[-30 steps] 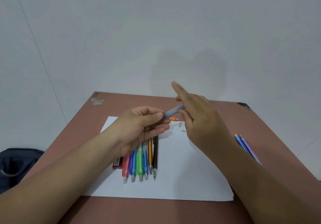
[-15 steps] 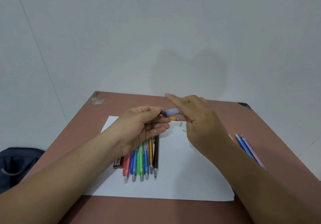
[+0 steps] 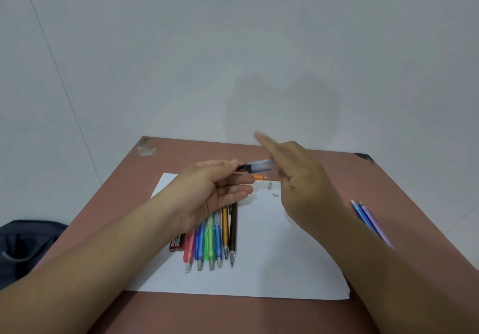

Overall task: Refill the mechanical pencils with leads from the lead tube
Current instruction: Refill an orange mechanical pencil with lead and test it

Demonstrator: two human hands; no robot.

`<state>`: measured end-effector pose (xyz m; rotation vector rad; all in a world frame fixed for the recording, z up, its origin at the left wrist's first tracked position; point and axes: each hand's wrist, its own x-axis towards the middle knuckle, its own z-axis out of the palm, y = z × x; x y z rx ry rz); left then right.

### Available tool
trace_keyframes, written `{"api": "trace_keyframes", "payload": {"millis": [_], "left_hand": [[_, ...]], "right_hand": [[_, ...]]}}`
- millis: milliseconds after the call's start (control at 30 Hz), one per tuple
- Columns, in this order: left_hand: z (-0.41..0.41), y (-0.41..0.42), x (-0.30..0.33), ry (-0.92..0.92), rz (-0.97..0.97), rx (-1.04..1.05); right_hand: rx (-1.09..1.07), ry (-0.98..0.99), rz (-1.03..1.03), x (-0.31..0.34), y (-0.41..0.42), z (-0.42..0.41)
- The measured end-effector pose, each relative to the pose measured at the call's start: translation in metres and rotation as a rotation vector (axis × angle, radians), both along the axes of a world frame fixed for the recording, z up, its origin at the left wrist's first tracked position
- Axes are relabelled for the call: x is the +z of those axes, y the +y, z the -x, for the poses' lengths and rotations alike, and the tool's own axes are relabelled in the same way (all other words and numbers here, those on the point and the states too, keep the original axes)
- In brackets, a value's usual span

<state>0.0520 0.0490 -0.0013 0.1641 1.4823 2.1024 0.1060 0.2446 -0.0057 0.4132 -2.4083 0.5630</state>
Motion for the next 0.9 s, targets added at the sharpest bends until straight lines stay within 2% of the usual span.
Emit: {"api": "trace_keyframes", "payload": {"millis": [567,900], "left_hand": [[-0.002,0.0004,0.0026,0.003,0.031,-0.033],[-0.0021,0.0005,0.0023,-0.007,0.019,-0.029]], "right_hand": [[0.017,-0.041,0.03,-0.0008,0.0032,-0.002],[-0.01,-0.06,0.148,0.0015,0.0011,-0.0025]]}}
